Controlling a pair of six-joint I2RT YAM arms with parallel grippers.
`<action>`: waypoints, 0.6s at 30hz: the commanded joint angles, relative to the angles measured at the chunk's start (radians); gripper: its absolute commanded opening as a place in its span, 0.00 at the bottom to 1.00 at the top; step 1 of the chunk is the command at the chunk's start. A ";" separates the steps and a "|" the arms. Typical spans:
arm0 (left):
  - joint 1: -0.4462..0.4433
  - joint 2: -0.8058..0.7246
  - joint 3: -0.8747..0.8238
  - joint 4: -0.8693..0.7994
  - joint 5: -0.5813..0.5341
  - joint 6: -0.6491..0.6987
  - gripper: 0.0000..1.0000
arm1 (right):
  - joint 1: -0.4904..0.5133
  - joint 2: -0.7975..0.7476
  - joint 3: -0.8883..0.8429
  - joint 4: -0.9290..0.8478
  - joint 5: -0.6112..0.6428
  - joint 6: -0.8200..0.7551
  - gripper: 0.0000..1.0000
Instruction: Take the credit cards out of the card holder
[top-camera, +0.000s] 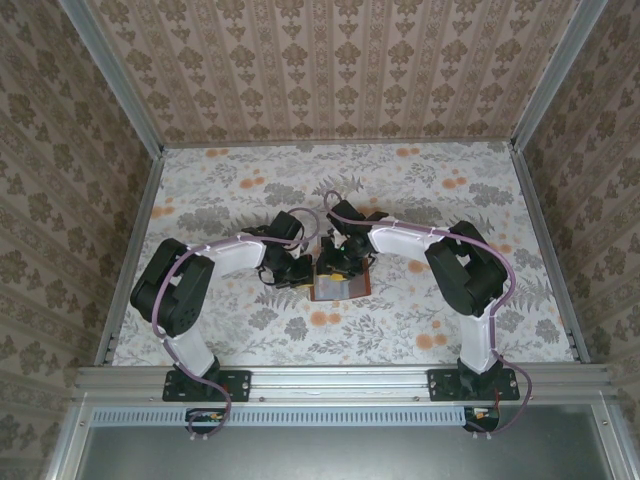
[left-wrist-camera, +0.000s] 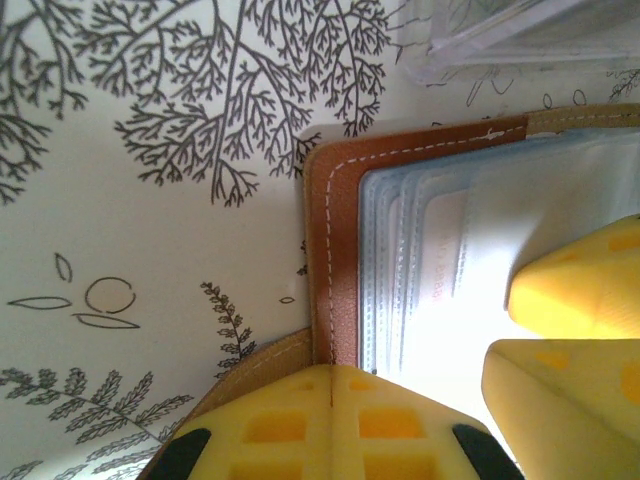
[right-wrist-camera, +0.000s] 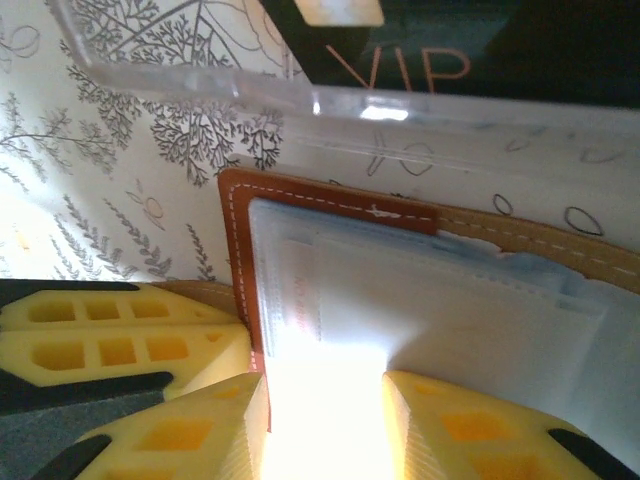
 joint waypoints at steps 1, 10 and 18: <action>0.006 -0.006 -0.025 -0.029 -0.027 0.014 0.00 | 0.012 0.000 0.024 -0.153 0.125 -0.035 0.40; 0.006 -0.014 -0.014 -0.047 -0.041 0.018 0.00 | 0.035 -0.011 0.103 -0.314 0.293 -0.098 0.46; 0.006 -0.012 -0.009 -0.048 -0.039 0.020 0.00 | 0.039 -0.054 0.123 -0.376 0.379 -0.120 0.46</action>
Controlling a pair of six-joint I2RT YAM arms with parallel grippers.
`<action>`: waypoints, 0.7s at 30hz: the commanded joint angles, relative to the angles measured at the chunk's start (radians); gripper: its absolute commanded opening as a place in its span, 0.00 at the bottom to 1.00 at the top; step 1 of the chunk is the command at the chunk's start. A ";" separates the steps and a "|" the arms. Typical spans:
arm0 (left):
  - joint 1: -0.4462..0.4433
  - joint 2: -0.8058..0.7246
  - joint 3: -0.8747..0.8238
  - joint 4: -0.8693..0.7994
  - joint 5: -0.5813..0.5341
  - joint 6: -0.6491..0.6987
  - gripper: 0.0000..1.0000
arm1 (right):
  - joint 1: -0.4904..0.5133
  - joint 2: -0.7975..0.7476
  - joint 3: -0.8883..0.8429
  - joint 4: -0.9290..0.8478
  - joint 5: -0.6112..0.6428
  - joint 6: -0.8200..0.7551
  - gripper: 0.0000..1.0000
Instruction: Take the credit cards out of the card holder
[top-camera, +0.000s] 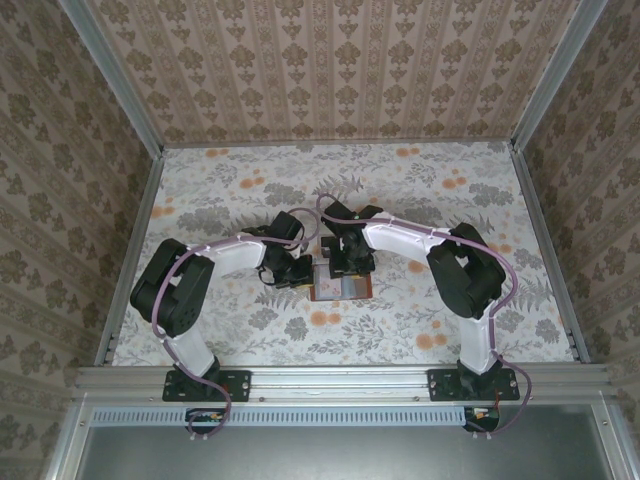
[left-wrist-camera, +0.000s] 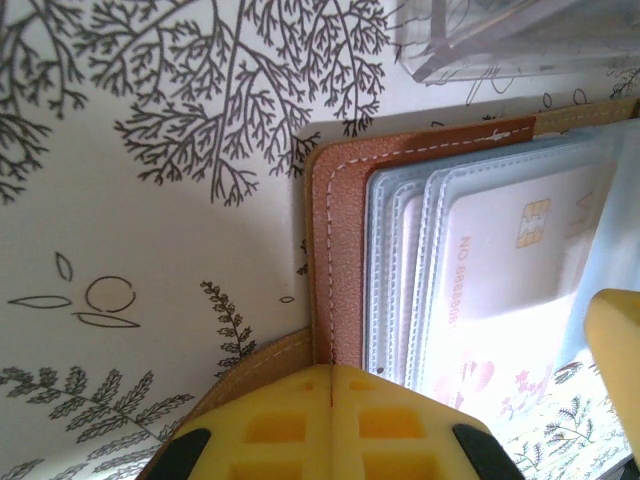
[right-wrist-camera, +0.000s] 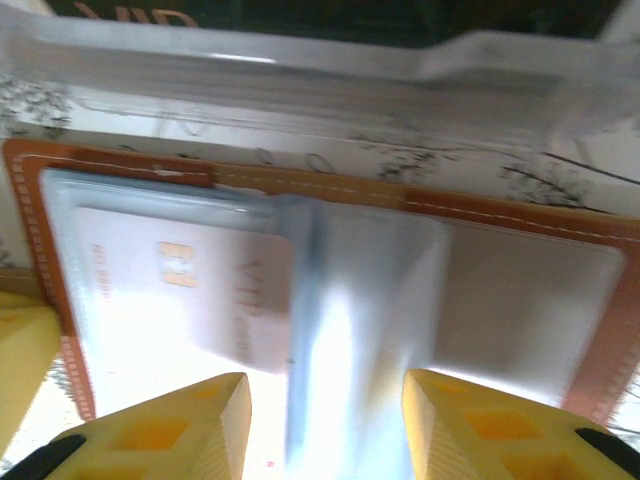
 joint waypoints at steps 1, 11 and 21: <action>0.005 -0.011 -0.009 -0.047 -0.036 0.018 0.00 | 0.005 -0.049 0.024 -0.084 0.072 -0.027 0.46; 0.006 -0.010 -0.008 -0.049 -0.036 0.017 0.00 | 0.001 -0.071 0.013 -0.086 0.069 -0.040 0.25; 0.006 0.002 -0.014 -0.049 -0.033 0.017 0.00 | -0.028 -0.067 -0.036 -0.074 0.094 -0.064 0.16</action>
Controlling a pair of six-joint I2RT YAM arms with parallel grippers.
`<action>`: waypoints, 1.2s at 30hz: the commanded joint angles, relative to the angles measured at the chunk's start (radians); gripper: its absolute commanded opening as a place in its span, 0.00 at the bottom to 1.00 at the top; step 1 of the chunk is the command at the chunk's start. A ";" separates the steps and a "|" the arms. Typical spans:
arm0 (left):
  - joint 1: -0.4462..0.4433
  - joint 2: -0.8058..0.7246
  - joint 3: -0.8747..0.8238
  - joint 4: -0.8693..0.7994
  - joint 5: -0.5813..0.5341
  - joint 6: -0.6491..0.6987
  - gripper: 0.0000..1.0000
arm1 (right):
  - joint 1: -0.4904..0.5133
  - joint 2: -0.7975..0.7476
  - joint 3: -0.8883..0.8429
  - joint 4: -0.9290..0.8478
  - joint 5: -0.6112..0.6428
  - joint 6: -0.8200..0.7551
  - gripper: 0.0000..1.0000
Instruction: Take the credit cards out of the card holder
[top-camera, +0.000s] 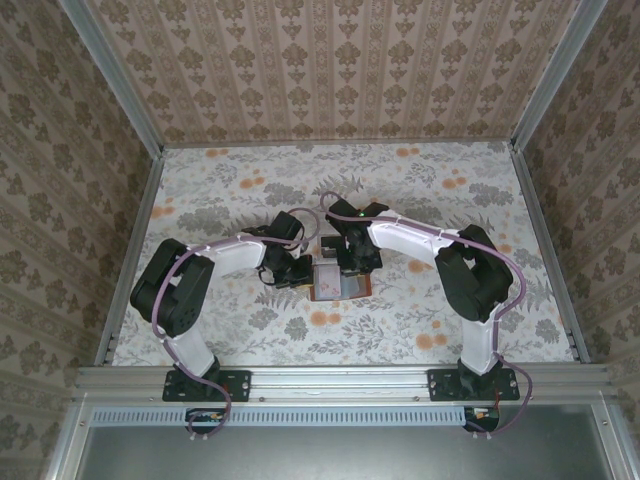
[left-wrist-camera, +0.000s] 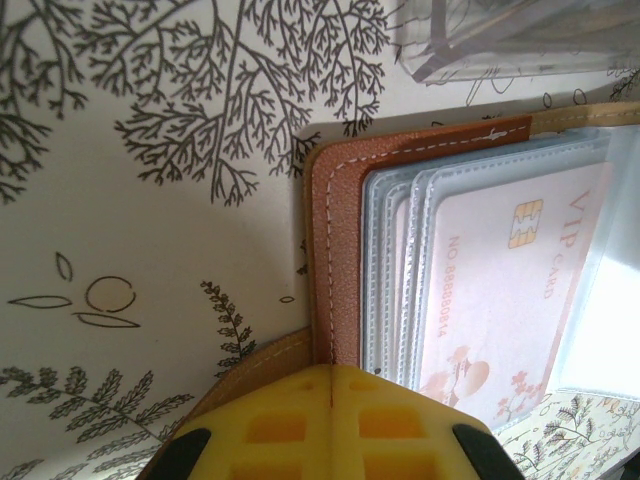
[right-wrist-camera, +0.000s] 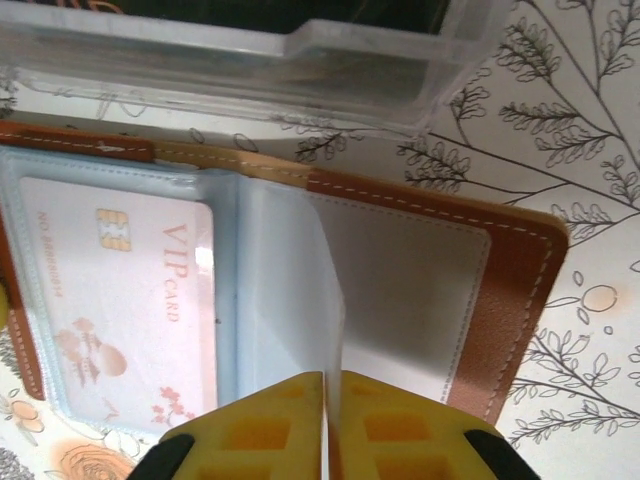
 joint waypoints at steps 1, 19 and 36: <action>0.005 0.002 -0.014 -0.047 -0.033 0.016 0.00 | -0.012 -0.022 -0.026 -0.028 0.051 -0.020 0.18; 0.002 -0.053 0.045 -0.099 -0.030 0.016 0.00 | -0.026 -0.025 -0.011 -0.116 0.167 -0.058 0.36; -0.033 -0.035 0.113 -0.020 0.064 -0.048 0.00 | -0.053 -0.116 -0.034 0.059 -0.118 -0.010 0.24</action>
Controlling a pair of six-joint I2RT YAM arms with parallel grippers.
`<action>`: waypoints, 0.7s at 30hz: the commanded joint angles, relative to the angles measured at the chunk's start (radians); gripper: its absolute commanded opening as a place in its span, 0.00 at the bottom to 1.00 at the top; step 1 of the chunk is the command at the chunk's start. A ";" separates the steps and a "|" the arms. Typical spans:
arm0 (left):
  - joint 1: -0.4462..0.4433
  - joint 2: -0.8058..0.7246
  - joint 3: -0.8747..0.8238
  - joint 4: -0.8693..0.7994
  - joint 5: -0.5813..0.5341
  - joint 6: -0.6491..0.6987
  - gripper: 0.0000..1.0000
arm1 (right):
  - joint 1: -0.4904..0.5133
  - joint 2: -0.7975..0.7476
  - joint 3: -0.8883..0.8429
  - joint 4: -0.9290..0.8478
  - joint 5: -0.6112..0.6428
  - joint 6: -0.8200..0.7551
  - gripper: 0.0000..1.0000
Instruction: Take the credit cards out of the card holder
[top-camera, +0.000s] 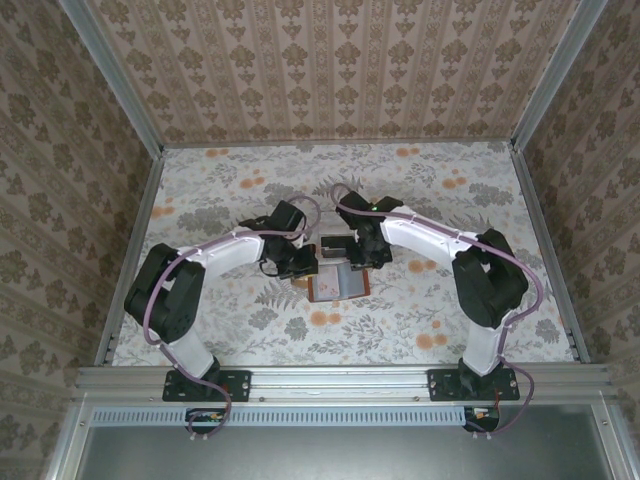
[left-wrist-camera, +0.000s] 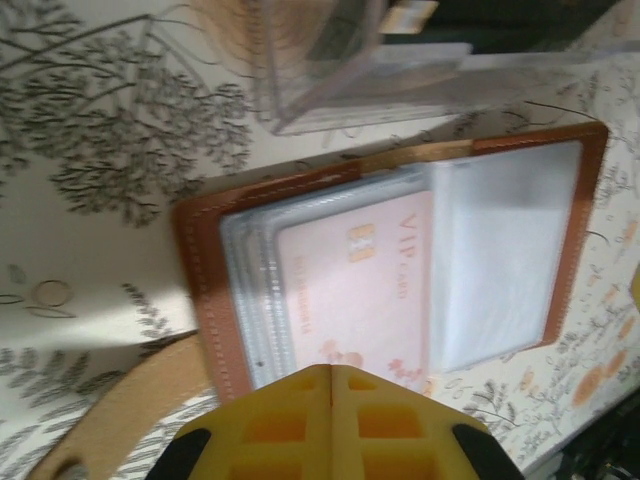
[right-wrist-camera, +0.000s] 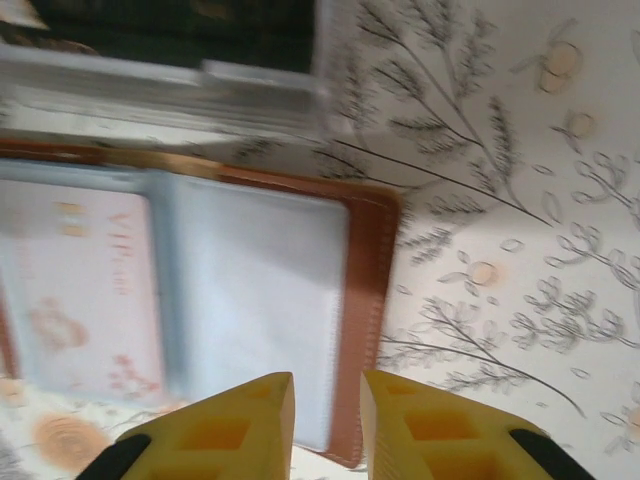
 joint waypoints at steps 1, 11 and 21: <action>-0.020 0.022 0.035 0.026 0.045 -0.028 0.00 | -0.013 -0.031 -0.033 0.114 -0.167 0.040 0.23; -0.029 0.067 0.021 0.024 0.030 -0.017 0.00 | -0.032 0.029 -0.110 0.363 -0.445 0.138 0.24; -0.031 0.091 0.013 -0.017 -0.003 0.009 0.00 | -0.043 0.074 -0.134 0.383 -0.465 0.140 0.30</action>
